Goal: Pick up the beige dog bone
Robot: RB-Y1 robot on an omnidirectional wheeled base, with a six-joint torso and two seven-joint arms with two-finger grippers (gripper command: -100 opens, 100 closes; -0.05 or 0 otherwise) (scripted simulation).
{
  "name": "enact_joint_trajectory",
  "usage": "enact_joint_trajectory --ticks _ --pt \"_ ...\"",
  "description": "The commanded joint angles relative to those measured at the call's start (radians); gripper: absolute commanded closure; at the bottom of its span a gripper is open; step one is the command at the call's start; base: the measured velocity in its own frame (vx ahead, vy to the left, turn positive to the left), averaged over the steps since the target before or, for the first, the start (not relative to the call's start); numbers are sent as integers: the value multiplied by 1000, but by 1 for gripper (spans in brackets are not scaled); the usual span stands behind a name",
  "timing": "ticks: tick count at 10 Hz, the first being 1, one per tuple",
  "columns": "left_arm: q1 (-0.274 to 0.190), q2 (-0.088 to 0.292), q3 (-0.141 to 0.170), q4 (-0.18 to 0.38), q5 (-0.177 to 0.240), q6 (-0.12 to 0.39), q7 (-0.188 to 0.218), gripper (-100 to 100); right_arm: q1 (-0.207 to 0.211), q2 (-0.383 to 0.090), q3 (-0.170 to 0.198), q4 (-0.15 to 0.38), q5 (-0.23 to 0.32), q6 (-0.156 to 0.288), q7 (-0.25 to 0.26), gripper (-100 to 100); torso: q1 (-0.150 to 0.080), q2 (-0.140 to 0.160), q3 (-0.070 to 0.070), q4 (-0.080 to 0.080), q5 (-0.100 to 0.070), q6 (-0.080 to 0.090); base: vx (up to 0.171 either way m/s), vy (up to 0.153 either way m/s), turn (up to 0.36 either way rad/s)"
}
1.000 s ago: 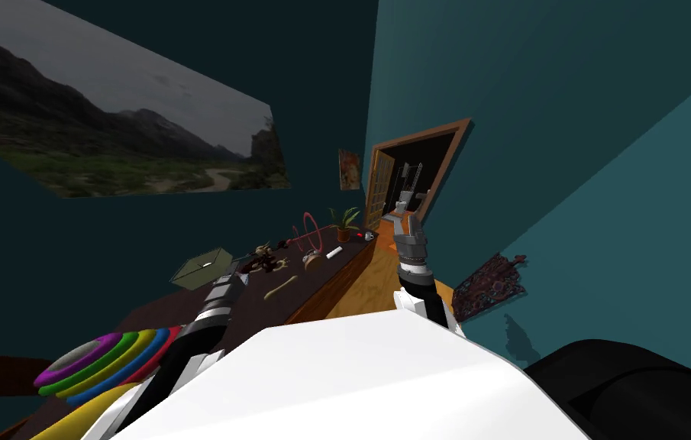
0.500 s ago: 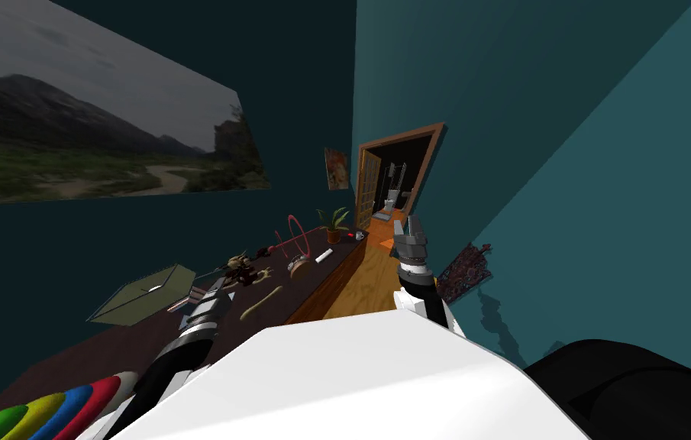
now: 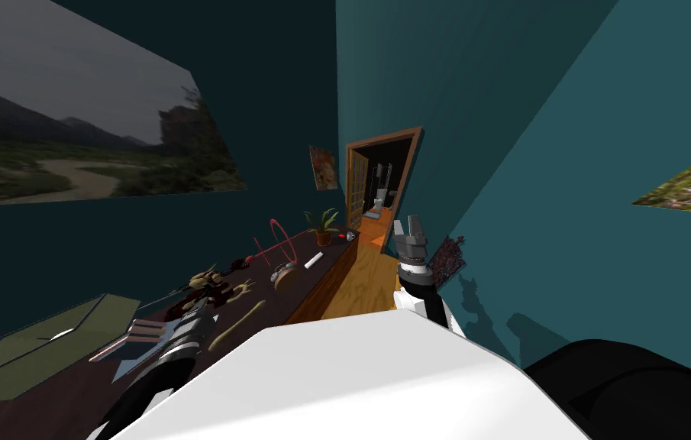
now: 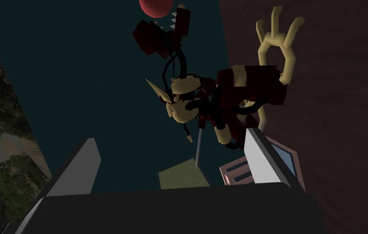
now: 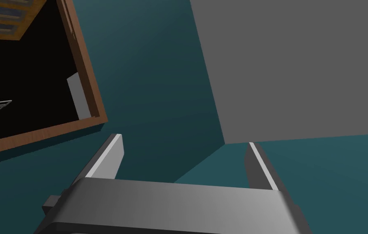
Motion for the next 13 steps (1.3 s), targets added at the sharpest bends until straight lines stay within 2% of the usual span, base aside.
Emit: enact_joint_trajectory --ticks 1,2,3,4,5,6,7,11,12,13 --pt "12 -1 21 29 4 49 36 -100 0 0 0 0 0 0 0 0 0 0 0 0 0 0 34 -29 -198" --pt "15 -2 37 63 5 82 64 -100 0 0 0 0 0 0 0 0 0 0 0 0 0 0 48 -41 -290" --pt "15 -2 37 63 5 86 64 -100 0 0 0 0 0 0 0 0 -1 0 0 0 0 1 36 -24 -162" --pt "17 -2 52 96 8 122 90 -100 0 0 0 0 0 0 0 0 0 1 0 0 0 0 30 -12 -245" --pt "17 -2 52 96 8 122 90 -100 0 0 0 0 0 0 0 0 0 1 1 0 0 0 21 2 -108" --pt "18 -3 67 129 10 157 116 -100 0 0 0 0 0 0 0 0 1 1 1 0 0 0 28 -1 -276" --pt "18 -3 67 129 10 157 116 -100 0 0 0 0 0 0 0 0 1 1 1 0 0 1 24 8 -89" --pt "19 -3 109 254 23 280 205 -100 0 0 0 0 0 0 0 0 3 1 1 0 1 0 27 21 -288" --pt "19 -3 109 254 23 285 205 -100 0 0 0 0 0 0 0 0 4 2 1 0 1 0 12 33 -47" --pt "18 -3 116 284 26 313 224 -100 0 0 0 0 0 0 0 0 3 2 1 0 1 -1 10 22 -120"
